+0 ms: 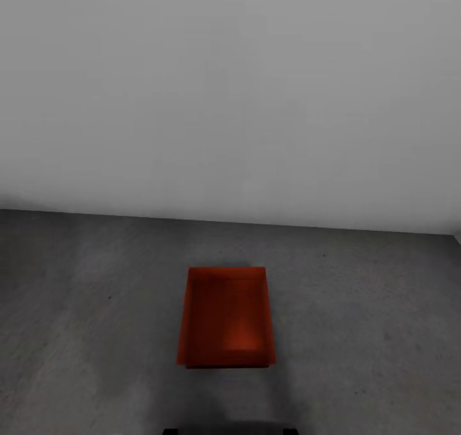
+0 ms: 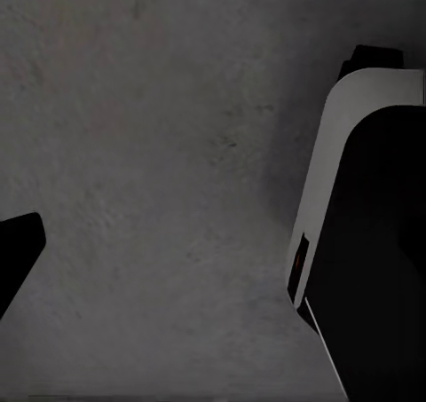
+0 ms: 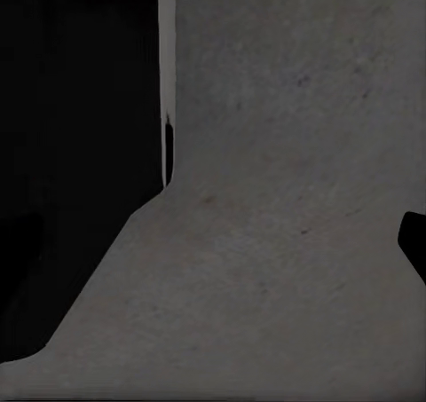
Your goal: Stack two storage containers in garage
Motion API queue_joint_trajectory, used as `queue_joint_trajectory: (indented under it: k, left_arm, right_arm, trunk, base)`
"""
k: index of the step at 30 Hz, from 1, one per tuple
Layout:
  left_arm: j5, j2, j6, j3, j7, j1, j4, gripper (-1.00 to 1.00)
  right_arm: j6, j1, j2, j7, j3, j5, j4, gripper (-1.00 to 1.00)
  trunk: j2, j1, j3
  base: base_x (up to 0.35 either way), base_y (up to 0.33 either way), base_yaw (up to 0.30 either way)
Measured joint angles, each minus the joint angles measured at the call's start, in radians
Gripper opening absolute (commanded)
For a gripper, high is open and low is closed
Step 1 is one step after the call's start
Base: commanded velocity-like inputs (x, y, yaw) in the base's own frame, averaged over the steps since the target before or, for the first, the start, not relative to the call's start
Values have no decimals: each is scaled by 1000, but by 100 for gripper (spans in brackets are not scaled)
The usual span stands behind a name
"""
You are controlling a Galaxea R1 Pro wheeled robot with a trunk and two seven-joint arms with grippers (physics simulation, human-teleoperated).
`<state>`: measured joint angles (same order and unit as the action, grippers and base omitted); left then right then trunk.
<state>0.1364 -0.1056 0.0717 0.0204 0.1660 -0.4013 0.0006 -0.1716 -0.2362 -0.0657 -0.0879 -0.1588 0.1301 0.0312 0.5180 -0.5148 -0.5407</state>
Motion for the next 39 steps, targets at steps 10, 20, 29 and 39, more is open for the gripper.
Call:
queue_joint_trajectory:
  k: [10,20,29,39]
  left_arm:
    - [0,10,-3,0,-1,47,0,100]
    - [0,12,-4,0,-1,62,0,100]
    - [-1,13,-4,0,-1,79,0,100]
    - [-1,24,1,0,0,81,0,100]
  right_arm:
    - [10,6,8,17,-1,-2,1,100]
    - [8,28,34,21,0,-6,1,100]
    - [5,38,36,52,-1,-7,1,100]
    - [2,45,35,96,0,-5,1,100]
  trunk:
    - [0,0,0]
    - [0,0,11]
    - [0,0,25]
    - [0,0,42]
  base:
    - [0,0,0]
    - [0,0,0]
    - [0,0,0]
    - [0,0,0]
